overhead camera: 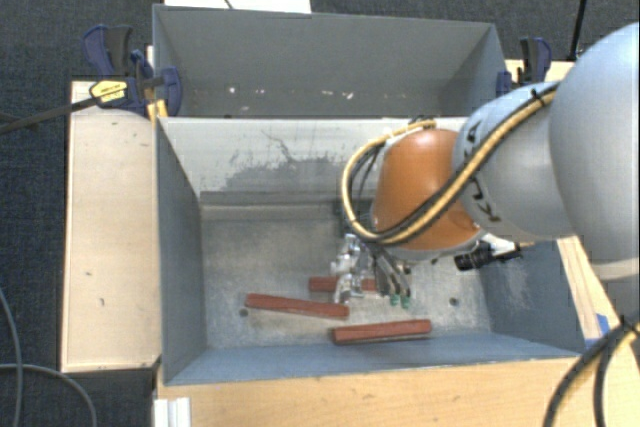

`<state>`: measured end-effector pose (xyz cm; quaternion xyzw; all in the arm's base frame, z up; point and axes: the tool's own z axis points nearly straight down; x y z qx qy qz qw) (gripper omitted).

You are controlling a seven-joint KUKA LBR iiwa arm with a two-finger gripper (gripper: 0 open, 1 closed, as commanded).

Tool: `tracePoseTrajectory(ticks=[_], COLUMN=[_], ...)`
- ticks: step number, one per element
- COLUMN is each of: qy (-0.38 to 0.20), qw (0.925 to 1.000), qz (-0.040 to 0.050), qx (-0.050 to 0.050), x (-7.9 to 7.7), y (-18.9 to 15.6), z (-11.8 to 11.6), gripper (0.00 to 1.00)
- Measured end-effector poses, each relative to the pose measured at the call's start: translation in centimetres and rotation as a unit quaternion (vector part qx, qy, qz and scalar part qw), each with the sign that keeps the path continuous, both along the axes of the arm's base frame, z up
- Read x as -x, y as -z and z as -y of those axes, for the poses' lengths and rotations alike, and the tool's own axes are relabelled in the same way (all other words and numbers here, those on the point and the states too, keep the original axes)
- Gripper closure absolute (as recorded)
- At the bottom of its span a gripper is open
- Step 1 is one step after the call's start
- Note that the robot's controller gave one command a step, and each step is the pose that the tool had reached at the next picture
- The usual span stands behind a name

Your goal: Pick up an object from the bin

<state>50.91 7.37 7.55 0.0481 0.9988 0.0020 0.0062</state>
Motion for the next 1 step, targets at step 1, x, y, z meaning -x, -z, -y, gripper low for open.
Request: tracePoseTrajectory(ticks=[1], qy=[-0.018], qw=[0.9998], qz=[-0.0044], qx=[0.001], x=[2.35], y=[-14.84], z=[-2.96], gripper=[1.00])
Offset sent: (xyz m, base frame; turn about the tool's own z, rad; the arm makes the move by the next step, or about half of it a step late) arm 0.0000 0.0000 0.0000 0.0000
